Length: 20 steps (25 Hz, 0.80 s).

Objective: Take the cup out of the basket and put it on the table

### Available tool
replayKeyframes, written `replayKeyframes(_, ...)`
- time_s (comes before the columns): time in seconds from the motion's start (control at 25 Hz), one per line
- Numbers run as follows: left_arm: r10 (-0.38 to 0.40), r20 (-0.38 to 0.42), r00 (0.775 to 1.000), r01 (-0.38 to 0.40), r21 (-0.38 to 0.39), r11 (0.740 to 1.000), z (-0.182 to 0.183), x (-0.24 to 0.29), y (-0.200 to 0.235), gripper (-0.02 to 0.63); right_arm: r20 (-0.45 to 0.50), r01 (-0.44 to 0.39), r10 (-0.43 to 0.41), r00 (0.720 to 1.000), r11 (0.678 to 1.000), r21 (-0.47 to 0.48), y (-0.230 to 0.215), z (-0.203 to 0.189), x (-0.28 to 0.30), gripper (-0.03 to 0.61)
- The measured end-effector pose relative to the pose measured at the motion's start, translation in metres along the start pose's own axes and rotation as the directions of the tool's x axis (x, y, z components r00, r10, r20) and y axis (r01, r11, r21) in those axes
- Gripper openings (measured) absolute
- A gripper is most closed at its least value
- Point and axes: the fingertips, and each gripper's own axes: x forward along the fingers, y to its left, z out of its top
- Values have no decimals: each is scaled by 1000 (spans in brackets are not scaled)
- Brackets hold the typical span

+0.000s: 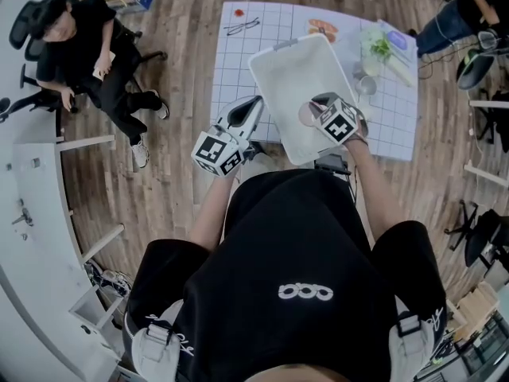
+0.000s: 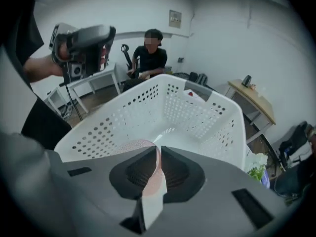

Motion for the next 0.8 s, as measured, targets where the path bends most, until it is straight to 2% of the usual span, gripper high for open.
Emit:
replayKeyframes(0.12, -2, -6, 1000, 2, 8, 1000, 2, 10, -8, 8, 128, 29, -37, 991, 998, 63, -9, 14, -36, 46)
replayKeyframes(0.24, -13, -10, 1000, 13, 23, 1000, 5, 22, -17, 8, 231, 60, -86, 969, 991, 120, -20, 21, -71, 46)
replayKeyframes(0.48, -38, -13, 999, 38, 53, 998, 11, 46, -39, 8, 400, 90, -183, 898, 966, 241, -39, 19, -139, 46)
replayKeyframes(0.64, -54, -12, 998, 55, 70, 996, 17, 59, -55, 8, 468, 111, -244, 850, 950, 293, -49, 14, -181, 46)
replayKeyframes(0.8, -65, -9, 998, 66, 88, 994, 24, 69, -68, 8, 492, 143, -313, 812, 925, 352, -66, -3, -214, 46)
